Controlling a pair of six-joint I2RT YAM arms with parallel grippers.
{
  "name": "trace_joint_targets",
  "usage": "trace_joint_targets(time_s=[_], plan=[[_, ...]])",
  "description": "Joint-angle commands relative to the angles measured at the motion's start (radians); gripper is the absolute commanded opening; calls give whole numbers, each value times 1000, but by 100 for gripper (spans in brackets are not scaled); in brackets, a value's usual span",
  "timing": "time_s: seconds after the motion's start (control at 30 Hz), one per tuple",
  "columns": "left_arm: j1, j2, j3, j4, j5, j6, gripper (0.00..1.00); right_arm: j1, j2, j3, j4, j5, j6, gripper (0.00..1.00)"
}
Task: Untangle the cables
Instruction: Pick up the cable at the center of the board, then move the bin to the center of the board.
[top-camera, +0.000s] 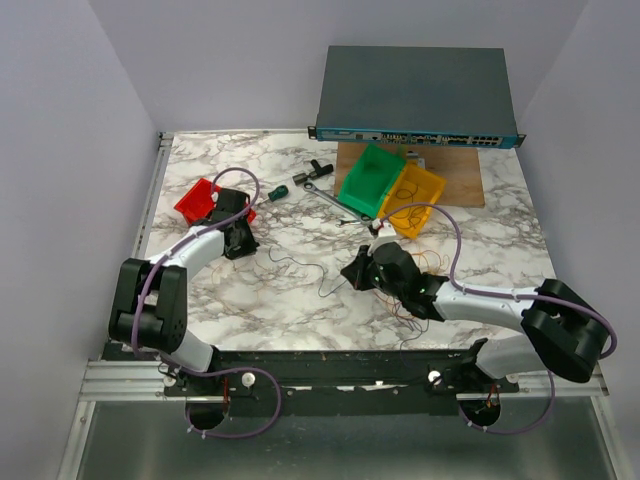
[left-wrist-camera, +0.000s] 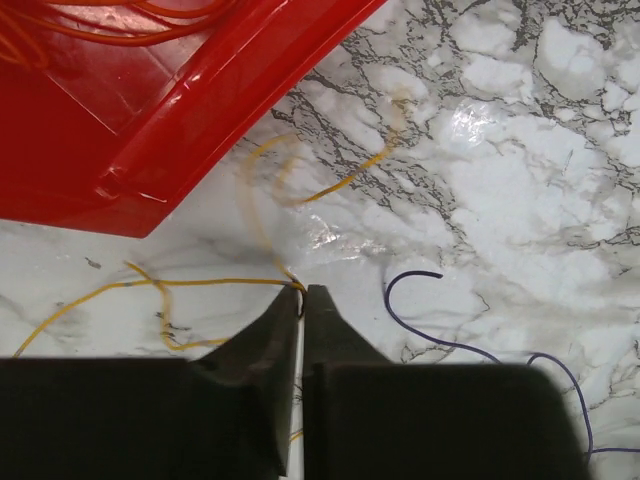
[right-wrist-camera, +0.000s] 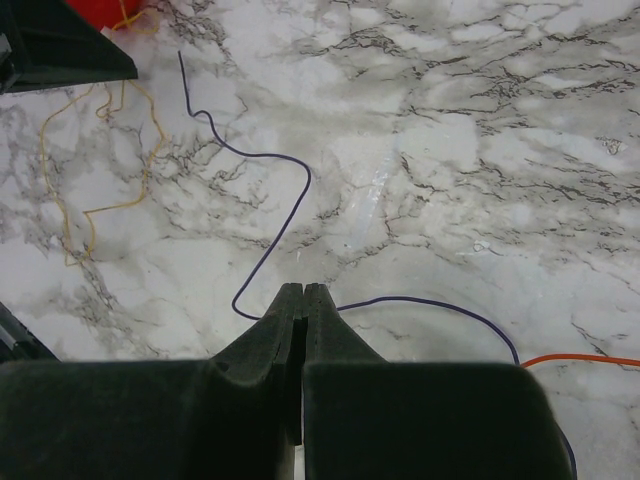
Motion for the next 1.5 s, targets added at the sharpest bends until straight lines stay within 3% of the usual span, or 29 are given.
trace_joint_targets(time_s=[0.0, 0.33, 0.67, 0.87, 1.07, 1.23, 1.37, 1.47], plan=[[-9, 1, 22, -45, -42, 22, 0, 6, -19, -19, 25, 21, 1, 1], [-65, -248, 59, -151, -94, 97, 0, 6, -35, -36, 40, 45, 2, 1], [-86, -513, 256, -276, 66, 130, 0, 6, -94, -77, 49, 174, 19, 2], [-98, -574, 224, -9, 281, 117, 0, 6, -136, -107, 70, 225, 19, 2], [-171, -427, 223, 215, 407, 95, 0, 5, -198, -134, 60, 338, 28, 4], [-273, -248, 253, 369, 380, 118, 0, 4, -238, -124, 29, 425, 33, 4], [-382, -116, 250, 598, 318, 182, 0, -23, -262, -74, -81, 466, 95, 4], [-430, -71, 233, 733, 269, 225, 0, -100, -282, -40, -143, 444, 140, 11]])
